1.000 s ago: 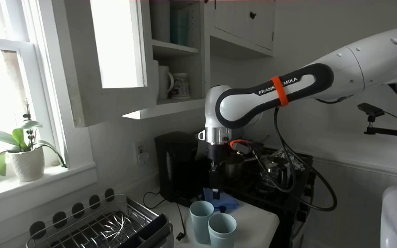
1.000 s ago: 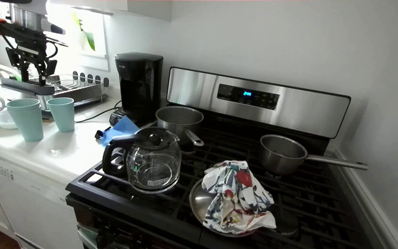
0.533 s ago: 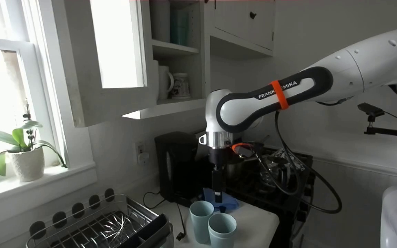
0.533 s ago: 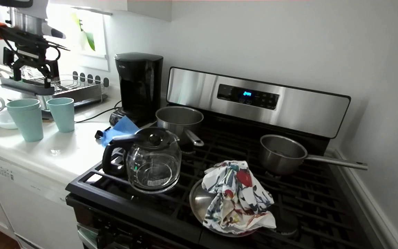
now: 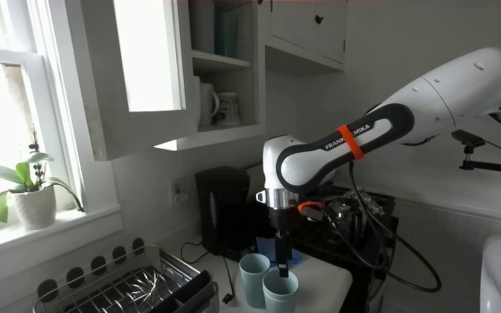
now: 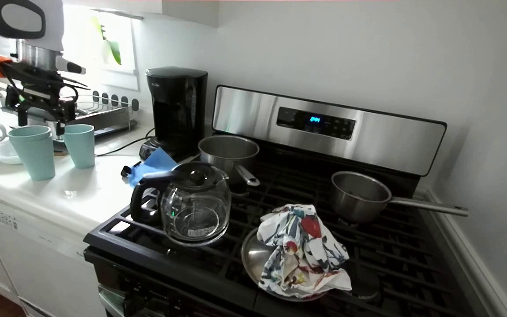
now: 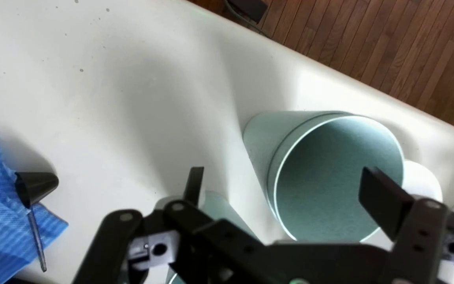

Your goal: Put the cup on the right inside the cup in the middle and then put them inside the cup on the left

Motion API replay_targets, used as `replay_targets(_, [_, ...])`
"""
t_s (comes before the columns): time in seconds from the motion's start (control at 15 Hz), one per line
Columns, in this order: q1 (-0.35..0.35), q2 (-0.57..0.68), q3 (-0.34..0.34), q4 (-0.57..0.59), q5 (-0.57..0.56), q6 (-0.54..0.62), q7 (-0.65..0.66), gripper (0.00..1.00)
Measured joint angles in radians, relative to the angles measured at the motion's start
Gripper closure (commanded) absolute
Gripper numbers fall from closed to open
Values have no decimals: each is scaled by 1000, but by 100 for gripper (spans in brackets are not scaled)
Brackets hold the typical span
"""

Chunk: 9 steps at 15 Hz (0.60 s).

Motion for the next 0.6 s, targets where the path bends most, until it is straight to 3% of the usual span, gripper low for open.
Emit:
replay_targets(0.13, [-4, 7, 0, -22, 0, 42, 0, 0])
replay_targets(0.2, [-6, 10, 0, -32, 0, 58, 0, 25])
replay_targets(0.33, [-11, 18, 0, -46, 0, 82, 0, 34])
replay_targets(0.6, [-17, 25, 0, -64, 1, 122, 0, 64])
